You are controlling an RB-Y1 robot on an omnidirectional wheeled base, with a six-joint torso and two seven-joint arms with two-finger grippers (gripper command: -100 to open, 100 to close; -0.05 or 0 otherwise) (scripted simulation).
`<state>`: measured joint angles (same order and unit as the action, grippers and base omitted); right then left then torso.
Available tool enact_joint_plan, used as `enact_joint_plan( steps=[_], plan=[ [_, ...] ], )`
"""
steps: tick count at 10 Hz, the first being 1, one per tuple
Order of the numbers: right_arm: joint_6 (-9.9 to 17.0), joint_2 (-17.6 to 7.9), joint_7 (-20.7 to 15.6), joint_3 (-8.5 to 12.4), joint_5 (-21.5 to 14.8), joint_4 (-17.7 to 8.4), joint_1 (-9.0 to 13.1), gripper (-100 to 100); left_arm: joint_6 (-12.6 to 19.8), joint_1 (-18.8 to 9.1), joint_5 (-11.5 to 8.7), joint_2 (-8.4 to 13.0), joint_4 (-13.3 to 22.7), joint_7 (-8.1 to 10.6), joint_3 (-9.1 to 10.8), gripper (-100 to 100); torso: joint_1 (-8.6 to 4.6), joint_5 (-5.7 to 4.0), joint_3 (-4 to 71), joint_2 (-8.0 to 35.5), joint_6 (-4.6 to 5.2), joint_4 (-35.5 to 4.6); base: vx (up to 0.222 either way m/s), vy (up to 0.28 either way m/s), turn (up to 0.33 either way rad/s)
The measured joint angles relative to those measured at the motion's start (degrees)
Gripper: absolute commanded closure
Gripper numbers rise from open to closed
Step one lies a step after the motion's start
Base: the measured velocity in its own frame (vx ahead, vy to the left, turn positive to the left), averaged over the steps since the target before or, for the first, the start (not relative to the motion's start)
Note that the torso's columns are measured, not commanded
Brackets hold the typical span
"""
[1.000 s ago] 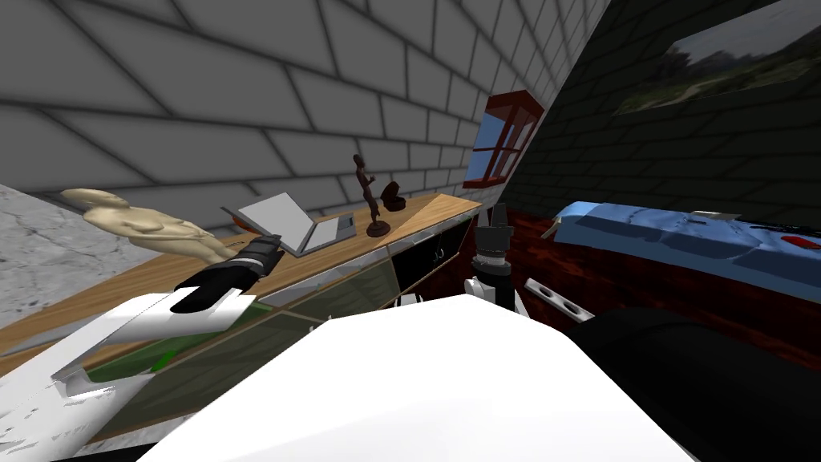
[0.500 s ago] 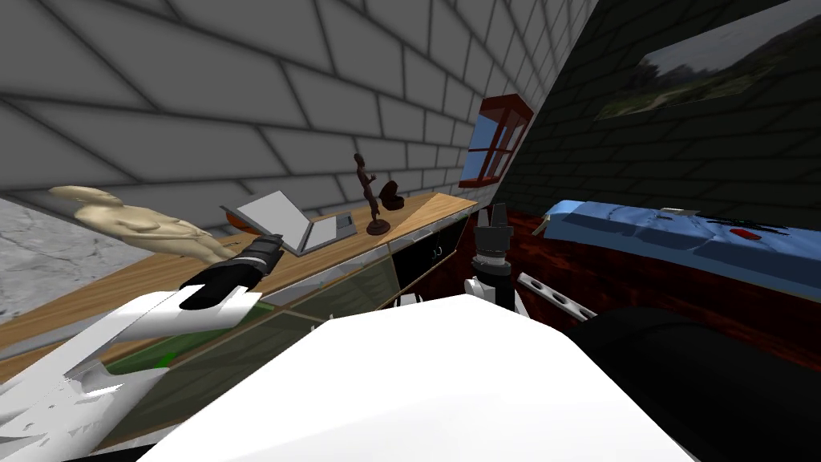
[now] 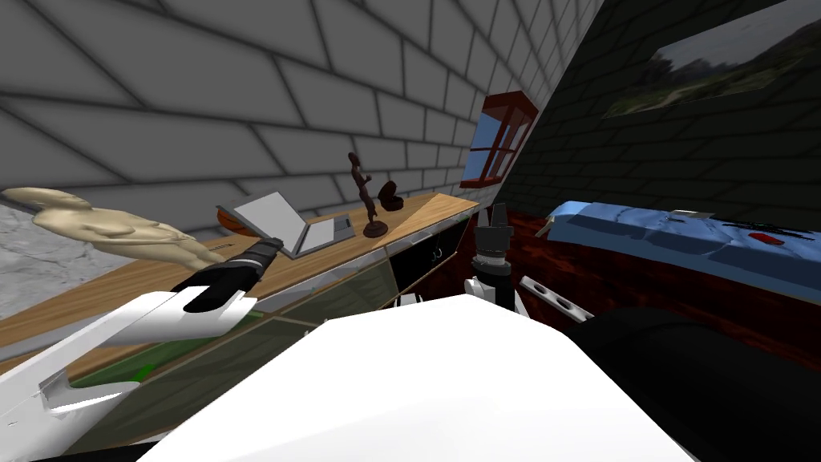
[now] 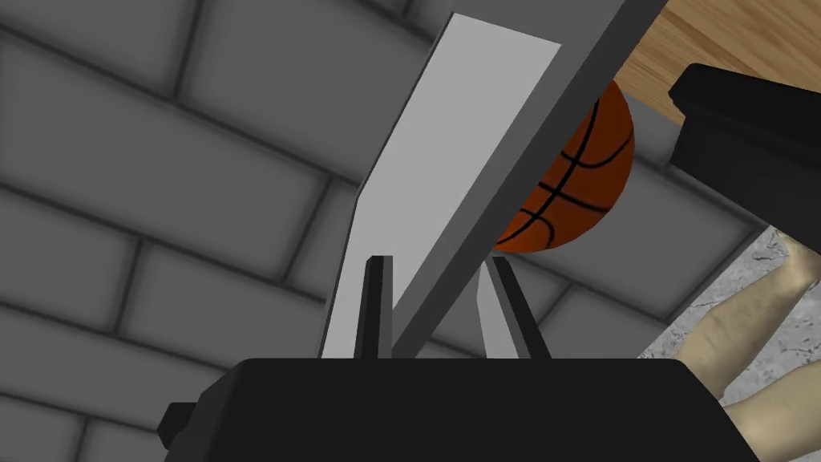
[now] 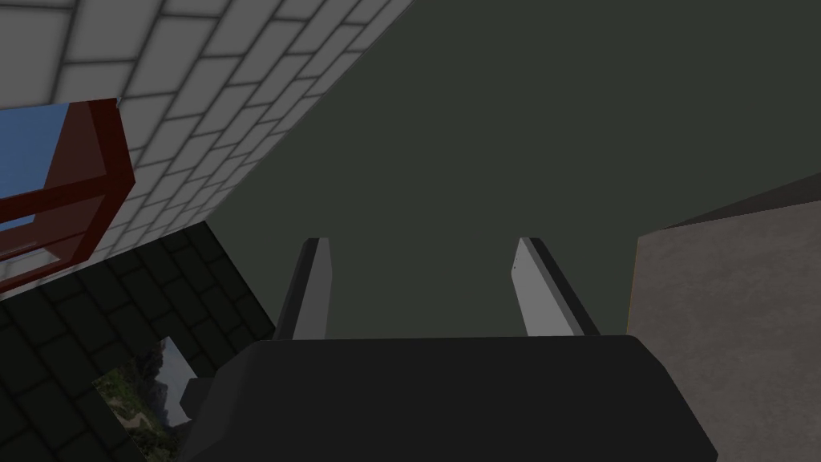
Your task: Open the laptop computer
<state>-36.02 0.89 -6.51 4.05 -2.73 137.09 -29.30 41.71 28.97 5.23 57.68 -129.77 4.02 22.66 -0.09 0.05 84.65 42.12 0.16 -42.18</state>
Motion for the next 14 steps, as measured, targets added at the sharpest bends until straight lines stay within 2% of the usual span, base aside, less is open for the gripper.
enact_joint_plan(
  steps=[1, 10, 12, 14],
  plan=[
    [0.00, 0.00, 0.00, 0.00, 0.00, 0.00, 0.00, 0, 0.12, 0.13, 0.08, 0.11, -0.04, -0.26, -0.05, 100, 0.19, 0.02, -0.05, 0.10, -0.07, -0.08, 0.013, -0.038, -0.014],
    [0.00, 0.00, 0.00, 0.00, 0.00, 0.00, 0.00, 0, 2.19, 5.59, 11.15, 5.83, 0.40, -8.85, -2.44, 100, -0.14, 0.11, 0.08, -0.19, 0.21, 0.17, 0.021, -0.043, -0.001],
    [0.00, 0.00, 0.00, 0.00, 0.00, 0.00, 0.01, 0, 2.55, 5.87, 12.13, 6.38, 0.74, -9.18, -2.63, 100, 0.17, 0.12, 0.07, -0.13, 0.07, 0.08, 0.008, -0.031, -0.026],
    [0.00, 0.00, 0.00, 0.00, 0.00, 0.00, 0.00, 0, 3.06, 7.17, 15.38, 7.43, 1.58, -9.54, -3.52, 100, 0.08, 0.19, 0.11, -0.23, 0.11, 0.18, 0.023, -0.043, -0.044]
  ],
)
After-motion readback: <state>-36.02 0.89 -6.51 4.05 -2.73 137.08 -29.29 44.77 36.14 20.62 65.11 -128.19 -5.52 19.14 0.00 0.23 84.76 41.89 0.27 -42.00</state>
